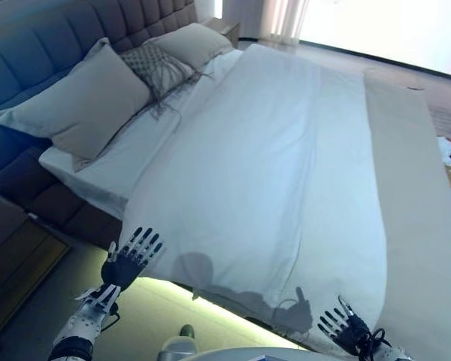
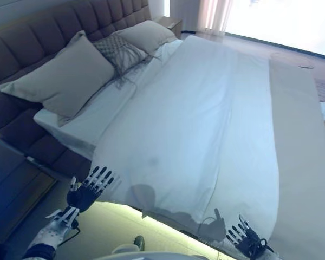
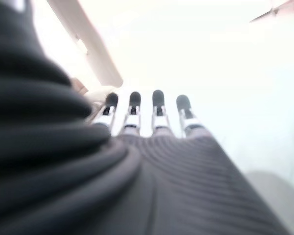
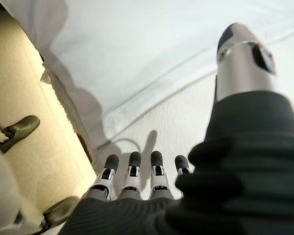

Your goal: Make the bed neatly

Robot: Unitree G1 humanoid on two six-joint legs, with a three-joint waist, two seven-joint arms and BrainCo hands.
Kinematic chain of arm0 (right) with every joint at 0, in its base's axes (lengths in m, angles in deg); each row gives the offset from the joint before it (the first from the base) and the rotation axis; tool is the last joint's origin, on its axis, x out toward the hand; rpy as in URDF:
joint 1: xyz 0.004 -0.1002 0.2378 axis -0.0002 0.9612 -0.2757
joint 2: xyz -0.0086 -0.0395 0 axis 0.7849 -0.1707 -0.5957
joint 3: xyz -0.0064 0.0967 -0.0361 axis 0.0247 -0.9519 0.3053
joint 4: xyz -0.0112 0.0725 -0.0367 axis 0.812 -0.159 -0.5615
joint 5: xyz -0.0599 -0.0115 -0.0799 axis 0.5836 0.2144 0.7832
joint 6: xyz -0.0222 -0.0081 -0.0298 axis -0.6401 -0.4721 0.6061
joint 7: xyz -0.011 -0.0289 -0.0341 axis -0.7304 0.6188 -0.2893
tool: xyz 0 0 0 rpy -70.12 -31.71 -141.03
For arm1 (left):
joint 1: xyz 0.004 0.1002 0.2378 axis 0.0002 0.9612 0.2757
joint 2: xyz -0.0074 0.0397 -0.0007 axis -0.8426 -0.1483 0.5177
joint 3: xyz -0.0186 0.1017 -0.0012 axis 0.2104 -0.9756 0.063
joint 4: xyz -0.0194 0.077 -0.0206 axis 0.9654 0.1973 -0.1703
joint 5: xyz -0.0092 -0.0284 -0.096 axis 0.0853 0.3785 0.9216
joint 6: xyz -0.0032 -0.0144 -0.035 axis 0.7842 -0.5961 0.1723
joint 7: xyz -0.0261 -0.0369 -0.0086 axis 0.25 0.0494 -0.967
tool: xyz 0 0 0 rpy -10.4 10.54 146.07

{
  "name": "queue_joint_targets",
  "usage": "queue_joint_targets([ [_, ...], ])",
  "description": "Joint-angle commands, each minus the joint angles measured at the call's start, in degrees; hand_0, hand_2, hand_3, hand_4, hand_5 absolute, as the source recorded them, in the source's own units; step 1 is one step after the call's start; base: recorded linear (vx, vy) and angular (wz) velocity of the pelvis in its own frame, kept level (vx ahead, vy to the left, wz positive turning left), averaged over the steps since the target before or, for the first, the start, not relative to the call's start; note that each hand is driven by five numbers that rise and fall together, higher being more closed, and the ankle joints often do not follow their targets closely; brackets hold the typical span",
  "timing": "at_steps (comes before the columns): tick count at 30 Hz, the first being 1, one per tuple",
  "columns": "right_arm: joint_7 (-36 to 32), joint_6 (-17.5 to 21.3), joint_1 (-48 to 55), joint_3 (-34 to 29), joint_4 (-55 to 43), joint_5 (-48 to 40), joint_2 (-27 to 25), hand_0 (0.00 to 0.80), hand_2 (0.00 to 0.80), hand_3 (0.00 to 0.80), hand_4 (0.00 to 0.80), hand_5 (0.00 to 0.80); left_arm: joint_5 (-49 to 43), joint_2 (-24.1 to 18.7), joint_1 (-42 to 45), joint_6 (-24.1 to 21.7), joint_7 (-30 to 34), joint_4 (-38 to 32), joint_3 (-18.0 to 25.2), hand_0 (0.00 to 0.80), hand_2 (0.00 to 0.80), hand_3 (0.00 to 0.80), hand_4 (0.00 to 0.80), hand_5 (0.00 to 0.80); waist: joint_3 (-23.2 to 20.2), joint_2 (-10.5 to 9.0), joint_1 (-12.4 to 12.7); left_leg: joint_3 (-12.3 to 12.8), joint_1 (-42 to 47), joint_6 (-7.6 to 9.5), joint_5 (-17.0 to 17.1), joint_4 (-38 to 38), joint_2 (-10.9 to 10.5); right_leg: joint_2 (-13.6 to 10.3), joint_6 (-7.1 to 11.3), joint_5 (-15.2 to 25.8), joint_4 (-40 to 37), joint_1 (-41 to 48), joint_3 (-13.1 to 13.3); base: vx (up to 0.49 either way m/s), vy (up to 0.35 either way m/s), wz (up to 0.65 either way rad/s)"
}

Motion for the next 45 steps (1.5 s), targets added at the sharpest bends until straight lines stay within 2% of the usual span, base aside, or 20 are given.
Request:
queue_joint_targets([
  [1, 0.8, 1.7, -4.0, 3.5, -1.6, -1.4, -1.6, 0.0, 0.0, 0.0, 0.0, 0.0, 6.3, 1.7, -9.5, -3.9, -1.5, 0.5, -1.3, 0.0, 0.0, 0.0, 0.0, 0.0, 3.0, 1.96, 0.0, 3.2, 1.5, -1.18, -8.9, 5.7, 3.1, -0.7, 1.79, 4.5, 2.0, -7.6, 2.9, -0.267, -0.027, -0.3],
  [4, 1.3, 3.3, -7.5, 6.8, -2.6, -4.4, -1.3, 0.0, 0.0, 0.0, 0.0, 0.0, 11.7, -0.3, -16.4, -7.3, -3.8, 2.5, -2.5, 0.0, 0.0, 0.0, 0.0, 0.0, 7.8, 0.41, -1.0, 3.4, -5.4, -1.21, -8.5, 10.0, 3.9, 0.4, 1.1, 5.1, 4.0, -13.1, 4.4, -0.364, -0.049, -0.17],
  [9, 2.1, 3.3, -11.4, 8.4, -4.2, -6.6, -2.3, 0.0, 0.0, 0.0, 0.0, 0.0, 19.0, -4.5, -25.3, -12.6, -11.6, 6.5, -0.6, 0.0, 0.0, 0.0, 0.0, 0.0, 13.2, -2.59, -2.5, 2.6, -16.5, -1.5, -8.4, 18.3, 5.2, 1.9, -0.02, 5.9, 8.8, -22.4, 5.2, -0.237, -0.021, -0.04],
  [13, 1.6, 3.3, -12.2, 8.0, -4.8, -8.1, -3.2, 0.0, 0.0, 0.0, 0.0, 0.0, 22.3, -8.2, -29.7, -16.1, -17.9, 8.7, 1.6, 0.0, 0.0, 0.0, 0.0, 0.0, 15.8, -5.1, -2.9, 1.1, -23.5, -1.29, -11.0, 25.7, 6.2, 2.3, 0.06, 4.9, 14.6, -28.8, 4.7, -0.146, -0.025, -0.14],
  [17, 1.3, 3.8, -13.2, 7.3, -4.7, -8.9, -4.3, 0.0, 0.0, 0.0, 0.0, 0.0, 24.6, -9.5, -32.4, -18.7, -21.3, 10.3, 2.4, 0.0, 0.0, 0.0, 0.0, 0.0, 17.8, -6.39, -2.9, -0.1, -29.4, -0.57, -13.2, 31.8, 6.1, 1.9, 0.35, 3.8, 20.7, -34.7, 4.7, -0.145, 0.041, -0.05],
  [25, -0.3, 4.8, -14.8, 6.6, -4.4, -9.5, -7.0, 0.0, 0.0, 0.0, 0.0, 0.0, 27.0, -9.6, -31.6, -21.4, -24.3, 10.3, 3.2, 0.0, 0.0, 0.0, 0.0, 0.0, 19.8, -6.05, -1.6, -2.2, -37.3, 0.58, -16.8, 40.0, 5.9, -0.3, -0.02, 0.1, 32.3, -43.5, 4.6, -0.101, 0.073, 0.07],
  [32, -1.6, 5.0, -15.7, 6.8, -5.6, -10.7, -9.4, 0.0, 0.0, 0.0, 0.0, 0.0, 27.6, -10.9, -29.1, -21.4, -25.2, 9.8, 4.3, 0.0, 0.0, 0.0, 0.0, 0.0, 20.6, -5.62, -0.2, -3.7, -41.3, 0.57, -17.9, 43.5, 6.0, -1.4, -0.28, -1.2, 36.7, -47.1, 3.9, -0.072, 0.04, 0.05],
  [36, -1.9, 5.0, -15.9, 6.3, -5.9, -11.3, -10.7, 0.0, 0.0, 0.0, 0.0, 0.0, 27.4, -13.1, -28.4, -20.0, -26.0, 10.0, 5.3, 0.0, 0.0, 0.0, 0.0, 0.0, 20.9, -5.21, 0.2, -4.0, -43.6, 0.61, -18.4, 45.4, 6.0, -1.8, -0.49, -1.8, 39.1, -49.3, 3.7, -0.058, 0.048, 0.08],
  [37, -1.9, 5.0, -16.0, 5.9, -5.7, -11.4, -11.1, 0.0, 0.0, 0.0, 0.0, 0.0, 27.2, -13.5, -28.1, -19.6, -26.2, 10.0, 5.5, 0.0, 0.0, 0.0, 0.0, 0.0, 20.8, -4.93, 0.2, -4.4, -43.4, 0.39, -20.0, 46.1, 6.0, -1.7, 0.04, -3.1, 40.2, -49.4, 4.1, 0.001, 0.061, 0.03],
  [45, -2.4, 5.1, -15.4, 2.3, -3.4, -11.8, -14.4, 0.0, 0.0, 0.0, 0.0, 0.0, 28.0, -17.5, -26.0, -15.9, -27.1, 10.8, 7.6, 0.0, 0.0, 0.0, 0.0, 0.0, 21.1, -3.59, 0.7, -4.4, -47.5, 0.57, -21.5, 50.6, 5.6, -2.3, -0.38, -4.2, 44.3, -53.3, 4.2, -0.06, 0.043, 0.01],
])
